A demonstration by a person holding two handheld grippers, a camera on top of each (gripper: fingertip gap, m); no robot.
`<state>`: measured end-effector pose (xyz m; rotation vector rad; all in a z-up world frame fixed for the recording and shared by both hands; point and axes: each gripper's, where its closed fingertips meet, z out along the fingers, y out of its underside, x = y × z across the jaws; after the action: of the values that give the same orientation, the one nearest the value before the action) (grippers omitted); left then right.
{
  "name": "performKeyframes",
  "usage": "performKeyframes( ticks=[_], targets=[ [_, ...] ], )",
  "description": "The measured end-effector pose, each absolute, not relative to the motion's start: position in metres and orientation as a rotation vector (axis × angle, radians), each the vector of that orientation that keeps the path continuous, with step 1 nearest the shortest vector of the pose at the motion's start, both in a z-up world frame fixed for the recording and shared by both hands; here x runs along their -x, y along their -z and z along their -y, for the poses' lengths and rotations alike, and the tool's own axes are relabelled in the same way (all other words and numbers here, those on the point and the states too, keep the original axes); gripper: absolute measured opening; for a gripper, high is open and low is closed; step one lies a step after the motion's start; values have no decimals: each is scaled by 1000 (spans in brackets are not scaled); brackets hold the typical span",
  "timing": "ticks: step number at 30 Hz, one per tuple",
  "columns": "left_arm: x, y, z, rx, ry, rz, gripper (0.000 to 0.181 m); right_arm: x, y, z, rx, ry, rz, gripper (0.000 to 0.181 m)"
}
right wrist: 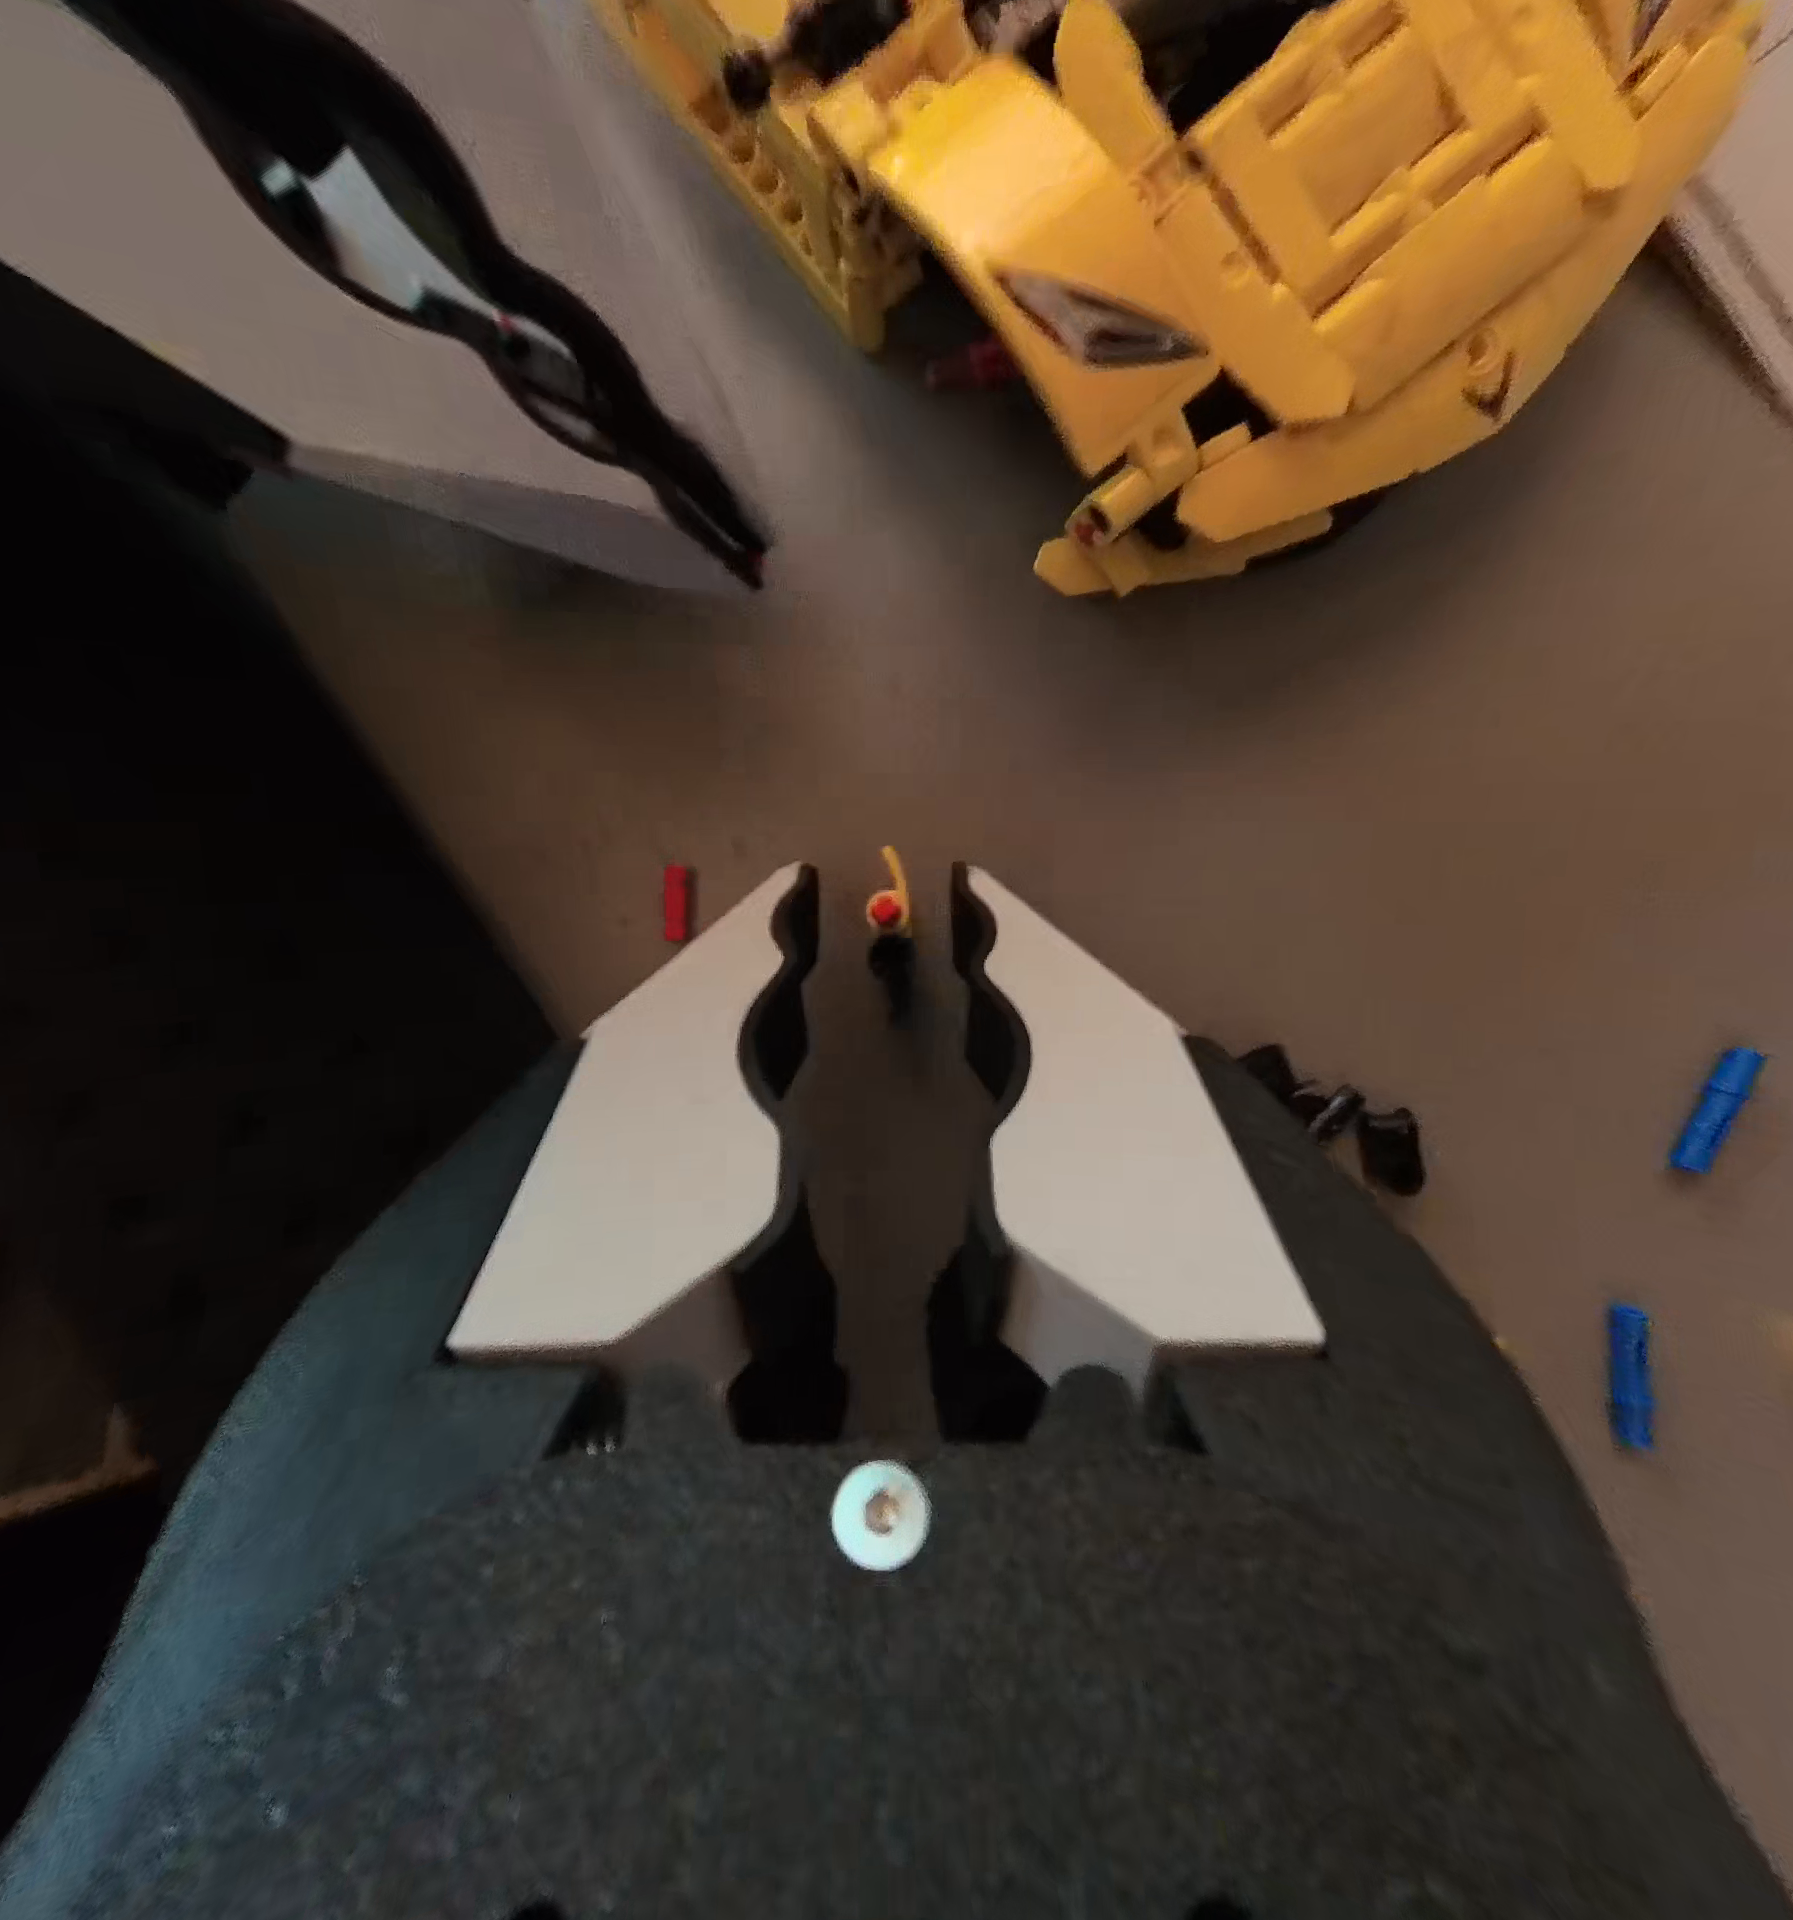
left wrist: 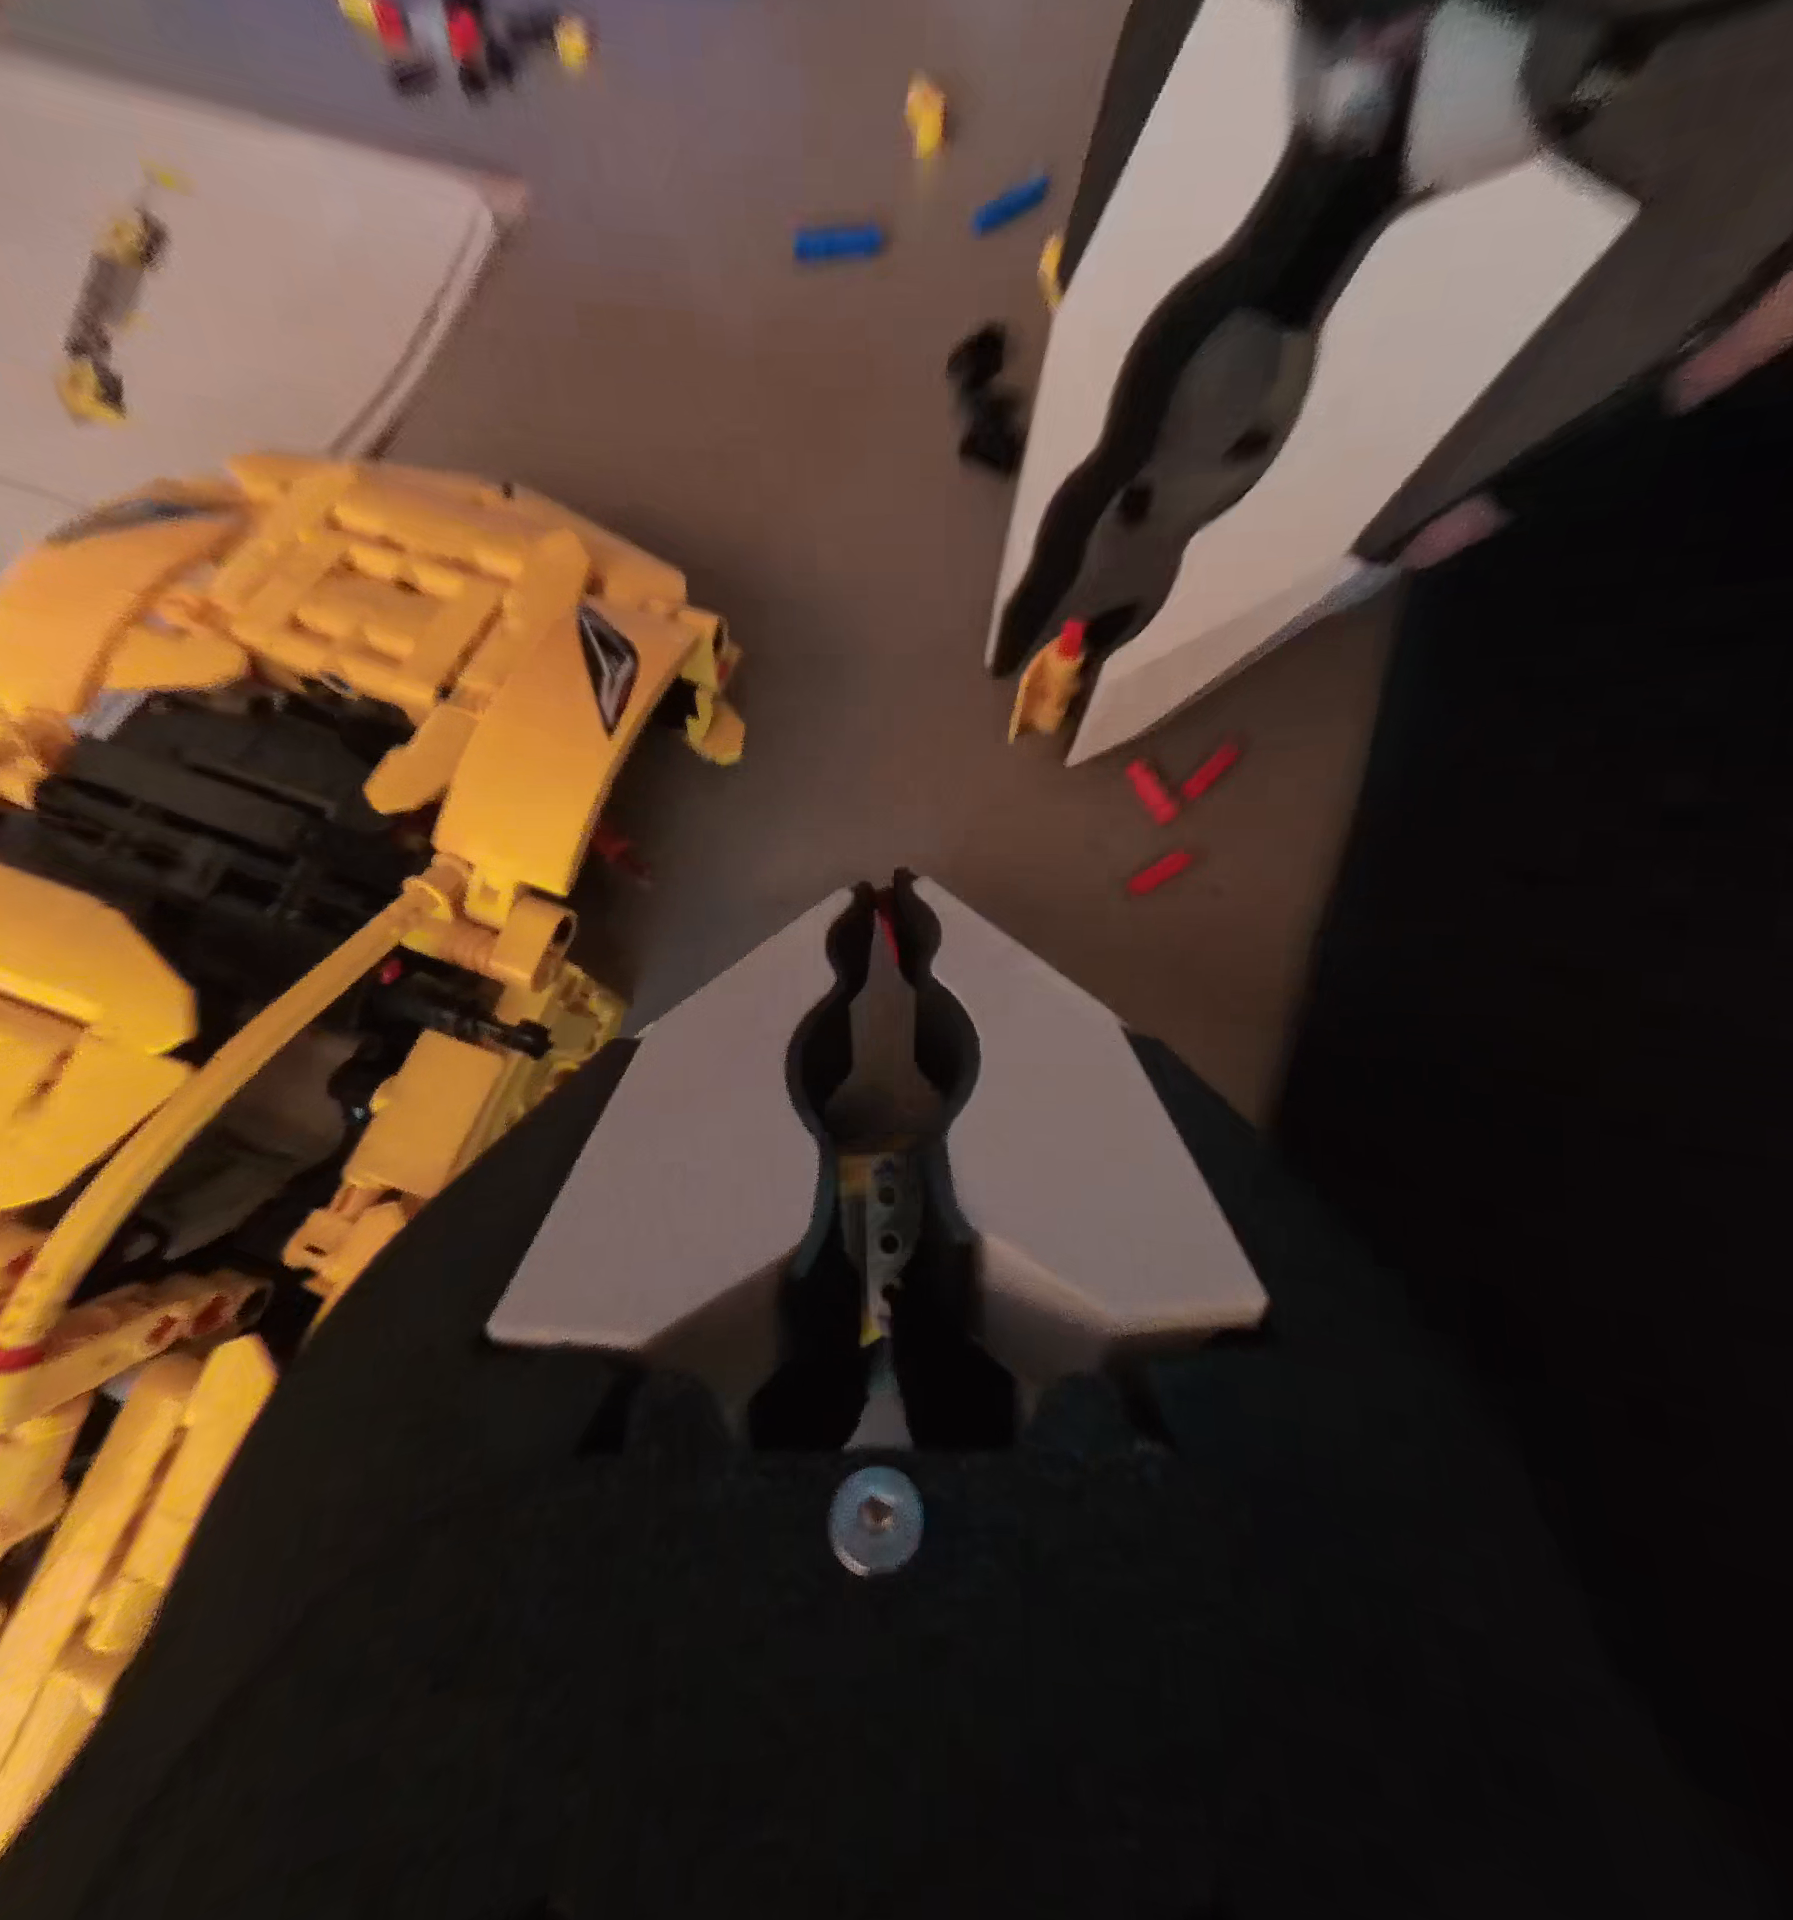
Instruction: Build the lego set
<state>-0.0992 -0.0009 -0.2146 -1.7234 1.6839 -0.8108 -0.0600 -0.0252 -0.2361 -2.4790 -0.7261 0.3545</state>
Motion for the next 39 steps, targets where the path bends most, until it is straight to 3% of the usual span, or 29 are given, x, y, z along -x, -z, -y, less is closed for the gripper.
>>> performKeyframes(
  ticks=[6,12,21,33,39],
  targets=[
    [111,111,-5,1616,1654,-1046,3,104,148,-3,1912,-554,618,31],
    [132,82,-25,1586,2068,-547,2,140,95,-8,1533,-487,543,36],
    [127,78,-17,1576,2210,-346,2,141,86,-18,1490,-101,448,24],
    [129,78,-15,1578,2278,-318,3,137,83,-14,1480,-121,458,8],
    [142,78,-2,1579,2390,-616,3,144,82,-2,1463,-259,599,2]
  ],
)
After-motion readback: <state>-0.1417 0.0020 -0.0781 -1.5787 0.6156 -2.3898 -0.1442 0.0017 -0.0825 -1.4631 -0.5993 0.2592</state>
